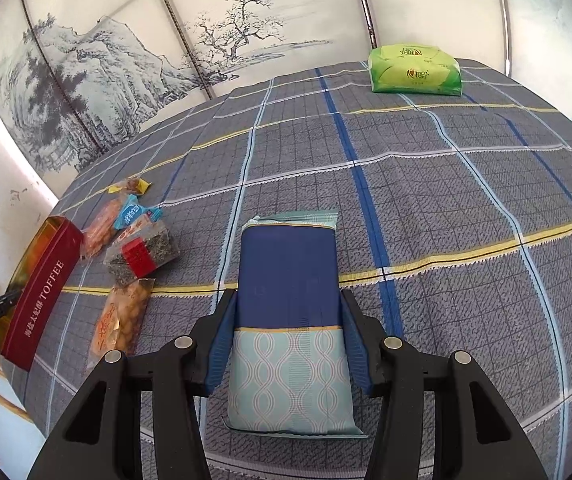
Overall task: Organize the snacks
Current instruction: 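Carry the clear packet into the tin and release it with the left gripper while the right holds, then lower the blue-and-white package into the tin and open the right gripper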
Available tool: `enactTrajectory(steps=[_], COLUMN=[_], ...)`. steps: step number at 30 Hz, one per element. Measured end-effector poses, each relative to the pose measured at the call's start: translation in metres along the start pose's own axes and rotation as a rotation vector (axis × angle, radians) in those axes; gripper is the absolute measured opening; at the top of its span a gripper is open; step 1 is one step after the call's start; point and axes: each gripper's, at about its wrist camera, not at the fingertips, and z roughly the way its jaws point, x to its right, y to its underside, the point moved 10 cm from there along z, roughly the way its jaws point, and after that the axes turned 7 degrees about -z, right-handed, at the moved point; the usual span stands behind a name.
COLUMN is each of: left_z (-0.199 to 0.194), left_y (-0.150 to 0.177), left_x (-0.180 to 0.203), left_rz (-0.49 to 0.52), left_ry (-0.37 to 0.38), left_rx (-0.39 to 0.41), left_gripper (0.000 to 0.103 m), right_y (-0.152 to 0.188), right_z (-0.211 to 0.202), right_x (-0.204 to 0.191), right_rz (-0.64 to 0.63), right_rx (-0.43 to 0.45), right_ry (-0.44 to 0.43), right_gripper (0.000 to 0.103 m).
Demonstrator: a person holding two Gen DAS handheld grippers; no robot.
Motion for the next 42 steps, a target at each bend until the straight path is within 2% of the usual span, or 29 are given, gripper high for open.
enactTrajectory(steps=[1,4,5,8,13,17,22,27,31,35,42], left_z=[-0.002,-0.012,-0.017,-0.033,-0.055,-0.074,-0.094,-0.101,-0.101,-0.1,-0.1], left_y=[0.0,-0.004,-0.007,-0.009,-0.008,-0.005,-0.003,0.0,0.005,0.011,0.018], left_x=[0.0,0.001,0.001,0.006,0.016,0.02,0.017,0.006,-0.002,-0.011,-0.026], left_rz=[0.003,0.012,0.013,0.022,0.025,0.017,-0.005,-0.029,-0.047,-0.045,-0.046], left_ry=[0.0,-0.003,-0.003,0.006,0.024,0.035,0.023,-0.001,0.005,-0.016,-0.034], left_rx=[0.01,0.078,0.105,0.175,0.221,0.256,0.306,0.323,0.309,0.295,0.29], left_gripper=[0.032,0.068,0.076,0.084,0.086,0.087,0.087,0.087,0.087,0.088,0.089], right_y=[0.0,0.002,0.002,0.004,0.002,-0.006,-0.022,-0.042,-0.061,-0.069,-0.065], right_z=[0.0,-0.002,-0.002,-0.006,-0.018,-0.034,-0.047,-0.042,-0.025,0.004,0.076], right_x=[0.0,0.0,-0.001,0.0,-0.003,-0.021,-0.073,-0.159,-0.231,-0.292,-0.351], right_rz=[0.004,0.012,0.017,0.036,0.053,0.048,-0.022,-0.104,-0.135,-0.167,-0.135], right_rx=[0.001,-0.001,-0.002,0.001,0.02,0.05,0.076,0.06,0.018,-0.046,-0.206], right_ry=[-0.001,-0.002,-0.005,-0.018,-0.036,-0.079,-0.156,-0.307,-0.442,-0.514,-0.532], right_gripper=[0.051,0.051,0.051,0.051,0.051,0.051,0.051,0.051,0.051,0.051,0.051])
